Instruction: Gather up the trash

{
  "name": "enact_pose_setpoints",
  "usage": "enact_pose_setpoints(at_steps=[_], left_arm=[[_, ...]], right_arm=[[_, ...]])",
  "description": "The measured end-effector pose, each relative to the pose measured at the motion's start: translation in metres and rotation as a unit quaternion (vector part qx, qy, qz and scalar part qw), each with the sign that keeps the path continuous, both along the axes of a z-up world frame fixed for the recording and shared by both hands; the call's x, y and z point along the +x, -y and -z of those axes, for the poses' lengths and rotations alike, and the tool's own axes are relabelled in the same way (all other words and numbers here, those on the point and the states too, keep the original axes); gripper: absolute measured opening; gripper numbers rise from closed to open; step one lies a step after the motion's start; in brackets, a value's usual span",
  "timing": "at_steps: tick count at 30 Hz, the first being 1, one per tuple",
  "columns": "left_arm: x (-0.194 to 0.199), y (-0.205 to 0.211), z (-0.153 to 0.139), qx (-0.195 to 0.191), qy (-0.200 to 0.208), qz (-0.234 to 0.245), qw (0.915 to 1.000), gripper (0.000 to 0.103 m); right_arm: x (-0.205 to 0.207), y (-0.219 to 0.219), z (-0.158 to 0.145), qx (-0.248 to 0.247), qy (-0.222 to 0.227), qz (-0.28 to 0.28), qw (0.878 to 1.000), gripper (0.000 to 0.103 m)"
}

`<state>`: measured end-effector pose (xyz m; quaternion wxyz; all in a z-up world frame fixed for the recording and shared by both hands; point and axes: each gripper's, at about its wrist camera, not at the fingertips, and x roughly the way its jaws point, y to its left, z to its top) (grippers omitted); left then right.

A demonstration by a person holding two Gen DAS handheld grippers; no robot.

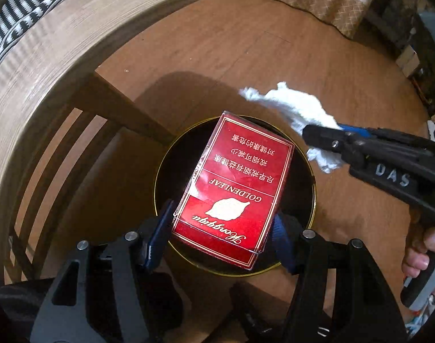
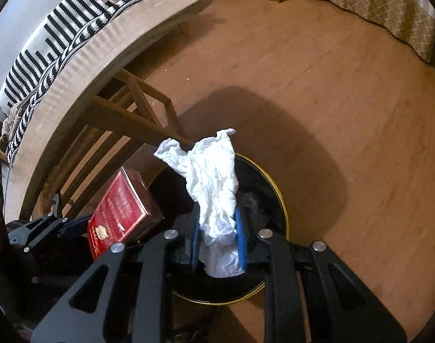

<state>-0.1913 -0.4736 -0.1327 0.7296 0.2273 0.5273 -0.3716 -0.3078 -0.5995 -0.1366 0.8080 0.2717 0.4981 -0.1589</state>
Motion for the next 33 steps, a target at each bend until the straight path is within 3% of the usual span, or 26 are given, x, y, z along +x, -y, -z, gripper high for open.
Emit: enact_pose_setpoints(at_steps=[18, 19, 20, 21, 22, 27, 31, 33], left_arm=[[0.002, -0.009, 0.019, -0.004, -0.034, 0.001, 0.9994, 0.062], [0.002, -0.009, 0.020, -0.004, -0.039, 0.004, 0.9992, 0.064], [0.003, -0.007, 0.023, -0.003, -0.050, 0.009, 0.9987, 0.067], [0.004, -0.007, 0.026, 0.000, -0.060, 0.010, 0.9981, 0.083], [0.006, -0.007, 0.027, 0.006, -0.066, 0.001, 0.9978, 0.097], [0.025, -0.024, -0.003, -0.035, -0.053, -0.043, 0.9970, 0.097], [0.053, -0.059, -0.076, -0.070, 0.037, -0.082, 0.9935, 0.097], [0.068, -0.086, -0.108, -0.092, 0.080, -0.106, 0.9869, 0.097]], right_arm=[[0.024, 0.001, 0.020, 0.019, -0.026, -0.005, 0.999, 0.021], [0.024, 0.002, 0.020, 0.020, -0.027, 0.000, 0.999, 0.026], [0.024, 0.006, 0.020, 0.018, -0.025, 0.005, 0.999, 0.049], [0.021, 0.009, 0.017, 0.013, -0.020, 0.017, 1.000, 0.086], [0.017, 0.012, 0.011, -0.005, -0.010, 0.036, 0.999, 0.096], [0.011, 0.021, -0.009, -0.068, -0.016, 0.079, 0.994, 0.097], [0.030, 0.002, -0.048, -0.195, -0.009, 0.107, 0.975, 0.097], [0.045, -0.011, -0.065, -0.218, 0.006, 0.114, 0.969, 0.097]])
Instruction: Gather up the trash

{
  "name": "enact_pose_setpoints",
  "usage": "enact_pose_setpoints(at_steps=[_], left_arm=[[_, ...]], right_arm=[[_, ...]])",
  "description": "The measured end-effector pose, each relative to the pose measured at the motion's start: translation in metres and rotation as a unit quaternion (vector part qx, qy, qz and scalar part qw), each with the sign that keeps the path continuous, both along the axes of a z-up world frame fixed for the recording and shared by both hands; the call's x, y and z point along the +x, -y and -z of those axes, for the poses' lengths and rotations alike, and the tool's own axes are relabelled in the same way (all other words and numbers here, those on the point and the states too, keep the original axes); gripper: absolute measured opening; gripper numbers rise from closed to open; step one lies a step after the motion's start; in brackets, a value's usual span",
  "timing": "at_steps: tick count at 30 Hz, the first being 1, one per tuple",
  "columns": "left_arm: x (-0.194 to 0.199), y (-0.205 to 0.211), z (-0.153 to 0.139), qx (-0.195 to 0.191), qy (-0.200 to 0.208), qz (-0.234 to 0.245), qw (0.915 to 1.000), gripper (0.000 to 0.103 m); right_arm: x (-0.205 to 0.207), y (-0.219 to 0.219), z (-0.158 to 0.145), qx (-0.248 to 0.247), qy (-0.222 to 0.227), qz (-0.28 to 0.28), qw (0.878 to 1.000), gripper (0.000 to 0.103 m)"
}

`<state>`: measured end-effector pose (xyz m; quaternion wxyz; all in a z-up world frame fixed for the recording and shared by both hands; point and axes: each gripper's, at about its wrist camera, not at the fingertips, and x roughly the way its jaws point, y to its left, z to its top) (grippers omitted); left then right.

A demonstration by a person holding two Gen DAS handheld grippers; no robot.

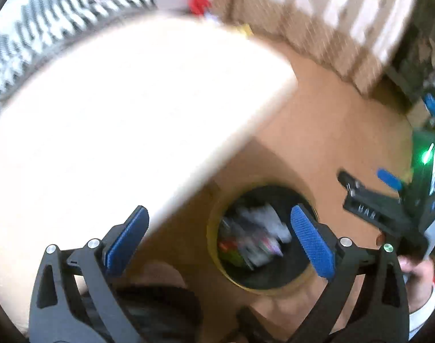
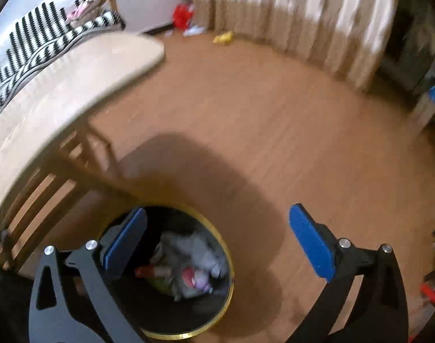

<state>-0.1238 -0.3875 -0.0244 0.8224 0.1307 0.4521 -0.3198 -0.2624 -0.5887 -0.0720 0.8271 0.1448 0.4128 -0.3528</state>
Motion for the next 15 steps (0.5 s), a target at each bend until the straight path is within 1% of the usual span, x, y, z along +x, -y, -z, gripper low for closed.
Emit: enact_pose_setpoints(at_steps=[1, 2, 4, 5, 7, 8, 10, 12, 13, 15], left_arm=[[0.012, -0.023, -0.021, -0.011, 0.031, -0.029, 0.9990, 0.097], [0.021, -0.039, -0.035, -0.017, 0.049, -0.048, 0.9975, 0.097], [0.039, -0.075, -0.055, -0.025, 0.074, -0.083, 0.9935, 0.097], [0.054, -0.103, -0.065, -0.024, 0.083, -0.109, 0.9903, 0.097], [0.070, -0.137, -0.071, -0.014, 0.096, -0.140, 0.9854, 0.097], [0.080, -0.159, -0.073, -0.001, 0.109, -0.164, 0.9805, 0.097], [0.097, -0.197, -0.073, 0.026, 0.118, -0.211, 0.9701, 0.097], [0.109, -0.233, -0.070, 0.024, 0.115, -0.243, 0.9628, 0.097], [0.111, -0.246, -0.069, 0.020, 0.116, -0.252, 0.9606, 0.097], [0.121, -0.275, -0.067, 0.011, 0.127, -0.282, 0.9507, 0.097]], right_arm=[[0.010, -0.008, -0.008, -0.001, 0.016, -0.009, 1.000, 0.097], [0.022, -0.019, -0.019, 0.005, 0.042, -0.027, 0.999, 0.097], [0.052, -0.043, -0.038, 0.015, 0.088, -0.063, 0.994, 0.097], [0.063, -0.052, -0.044, 0.014, 0.098, -0.074, 0.992, 0.097], [0.096, -0.077, -0.061, 0.012, 0.118, -0.112, 0.987, 0.097], [0.121, -0.096, -0.071, 0.012, 0.127, -0.142, 0.982, 0.097], [0.158, -0.121, -0.083, 0.011, 0.131, -0.174, 0.976, 0.097], [0.194, -0.154, -0.096, 0.015, 0.139, -0.207, 0.968, 0.097], [0.209, -0.169, -0.100, 0.019, 0.146, -0.223, 0.964, 0.097], [0.242, -0.205, -0.106, 0.030, 0.158, -0.263, 0.951, 0.097]])
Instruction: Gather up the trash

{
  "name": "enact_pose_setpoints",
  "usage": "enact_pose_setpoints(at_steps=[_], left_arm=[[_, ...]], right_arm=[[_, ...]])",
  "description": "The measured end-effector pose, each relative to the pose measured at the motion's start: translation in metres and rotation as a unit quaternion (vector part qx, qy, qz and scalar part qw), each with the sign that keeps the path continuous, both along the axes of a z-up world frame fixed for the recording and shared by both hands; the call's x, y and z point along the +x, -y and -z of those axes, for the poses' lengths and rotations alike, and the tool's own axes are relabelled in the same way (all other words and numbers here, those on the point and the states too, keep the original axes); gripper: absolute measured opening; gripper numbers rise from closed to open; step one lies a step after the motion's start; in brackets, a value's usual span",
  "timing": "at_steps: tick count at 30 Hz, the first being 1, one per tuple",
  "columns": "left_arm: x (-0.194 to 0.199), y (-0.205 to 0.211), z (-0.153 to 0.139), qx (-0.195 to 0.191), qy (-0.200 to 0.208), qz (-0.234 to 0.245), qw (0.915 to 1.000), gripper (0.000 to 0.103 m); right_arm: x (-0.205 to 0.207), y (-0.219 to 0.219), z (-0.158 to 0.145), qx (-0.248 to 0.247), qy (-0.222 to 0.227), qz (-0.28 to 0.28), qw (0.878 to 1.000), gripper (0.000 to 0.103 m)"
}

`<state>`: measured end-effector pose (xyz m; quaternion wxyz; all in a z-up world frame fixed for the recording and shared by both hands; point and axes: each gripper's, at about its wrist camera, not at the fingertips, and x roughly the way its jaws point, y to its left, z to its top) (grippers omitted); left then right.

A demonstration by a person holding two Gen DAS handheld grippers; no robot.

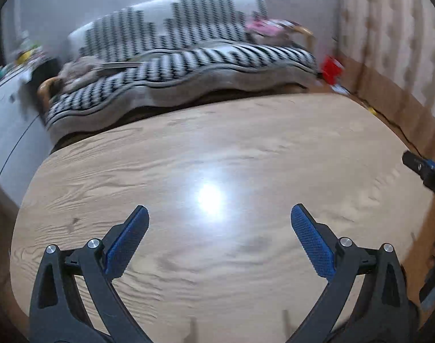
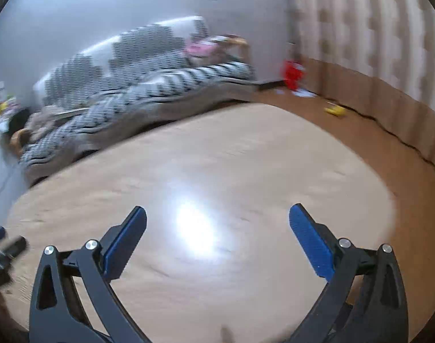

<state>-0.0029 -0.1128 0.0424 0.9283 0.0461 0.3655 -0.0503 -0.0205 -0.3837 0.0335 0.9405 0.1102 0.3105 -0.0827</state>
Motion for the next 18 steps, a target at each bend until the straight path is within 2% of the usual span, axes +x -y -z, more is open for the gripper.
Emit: enact_pose_setpoints(at_steps=[4, 6, 7, 9, 12, 14, 18], left_arm=[[0.022, -0.043, 0.017, -0.016, 0.020, -0.079, 0.9966, 0.097], [0.029, -0.059, 0.026, -0.023, 0.016, -0.092, 0.9954, 0.097], [0.037, -0.064, 0.031, -0.021, -0.002, -0.094, 0.9954, 0.097], [0.043, -0.071, 0.026, -0.026, -0.012, -0.096, 0.9950, 0.097], [0.037, -0.071, 0.016, -0.036, 0.018, -0.101, 0.9941, 0.097], [0.038, -0.069, 0.016, -0.032, 0.009, -0.102, 0.9943, 0.097], [0.035, -0.073, 0.016, -0.057, -0.003, -0.110, 0.9923, 0.097]], right_arm=[[0.055, -0.076, 0.015, -0.024, -0.008, -0.036, 0.999, 0.097], [0.069, -0.101, 0.026, -0.042, -0.032, -0.060, 0.997, 0.097], [0.078, -0.114, 0.031, -0.053, -0.055, -0.083, 0.994, 0.097], [0.081, -0.132, 0.029, -0.067, -0.047, -0.093, 0.992, 0.097], [0.081, -0.148, 0.027, -0.087, -0.033, -0.091, 0.991, 0.097], [0.082, -0.151, 0.028, -0.081, -0.036, -0.090, 0.992, 0.097], [0.075, -0.142, 0.033, -0.041, -0.053, -0.082, 0.994, 0.097]])
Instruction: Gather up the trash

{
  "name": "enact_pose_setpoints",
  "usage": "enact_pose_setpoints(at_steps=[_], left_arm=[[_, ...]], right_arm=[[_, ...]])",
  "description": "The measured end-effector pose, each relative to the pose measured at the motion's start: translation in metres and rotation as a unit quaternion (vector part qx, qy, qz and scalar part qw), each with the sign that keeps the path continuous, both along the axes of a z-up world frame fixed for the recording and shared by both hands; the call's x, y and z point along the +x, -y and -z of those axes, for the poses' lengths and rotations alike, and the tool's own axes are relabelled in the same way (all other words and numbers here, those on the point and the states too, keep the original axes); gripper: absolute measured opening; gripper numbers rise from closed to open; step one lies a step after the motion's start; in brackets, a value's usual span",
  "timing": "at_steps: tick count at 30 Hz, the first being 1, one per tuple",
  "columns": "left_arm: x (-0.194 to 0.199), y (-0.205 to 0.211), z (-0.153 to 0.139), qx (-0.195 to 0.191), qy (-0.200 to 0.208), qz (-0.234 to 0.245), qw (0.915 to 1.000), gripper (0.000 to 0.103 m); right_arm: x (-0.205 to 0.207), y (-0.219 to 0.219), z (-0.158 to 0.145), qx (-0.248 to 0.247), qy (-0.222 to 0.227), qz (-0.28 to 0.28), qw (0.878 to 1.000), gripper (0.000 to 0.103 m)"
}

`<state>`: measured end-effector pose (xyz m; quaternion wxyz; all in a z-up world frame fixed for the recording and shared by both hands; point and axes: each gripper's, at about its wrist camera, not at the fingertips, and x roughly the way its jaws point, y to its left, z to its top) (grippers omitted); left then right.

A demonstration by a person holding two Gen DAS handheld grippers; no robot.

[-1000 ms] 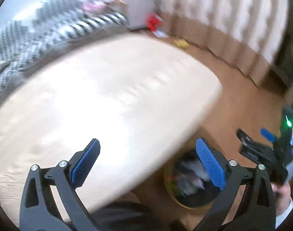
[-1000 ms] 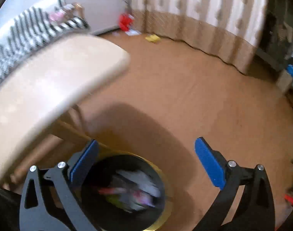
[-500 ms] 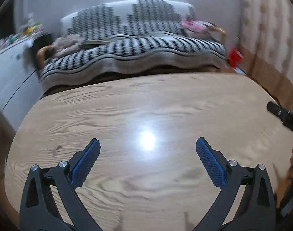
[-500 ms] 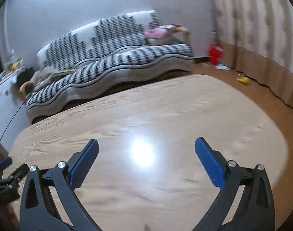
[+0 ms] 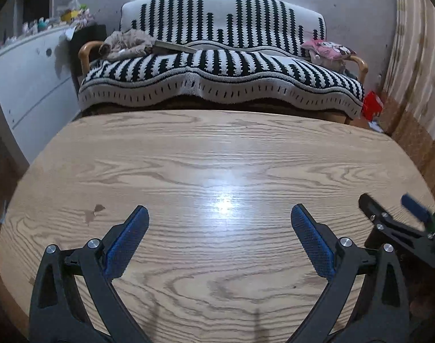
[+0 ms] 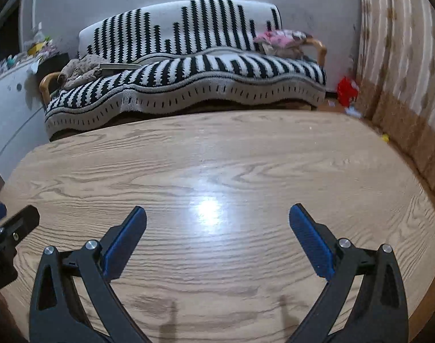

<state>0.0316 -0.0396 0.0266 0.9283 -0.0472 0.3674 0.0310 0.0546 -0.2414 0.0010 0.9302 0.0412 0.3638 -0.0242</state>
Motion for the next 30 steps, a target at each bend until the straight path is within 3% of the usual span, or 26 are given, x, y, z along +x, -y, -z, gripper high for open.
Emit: enact_pose_setpoints(at_steps=[3, 11, 21, 30], left_arm=[[-0.006, 0.000, 0.000, -0.007, 0.003, -0.004, 1.0000, 0.097], [-0.007, 0.000, 0.013, 0.032, -0.012, -0.004, 0.9994, 0.097], [-0.009, -0.007, 0.025, 0.036, -0.037, -0.008, 0.9987, 0.097], [-0.009, -0.001, 0.028, 0.043, -0.039, -0.017, 0.9982, 0.097]], right_arm=[[-0.009, 0.011, 0.004, 0.023, -0.005, 0.005, 1.000, 0.097], [-0.026, 0.012, -0.005, 0.023, 0.033, -0.019, 0.999, 0.097], [-0.022, 0.023, 0.012, 0.035, -0.012, -0.041, 0.998, 0.097], [-0.023, 0.039, 0.011, 0.038, -0.011, -0.021, 0.999, 0.097]])
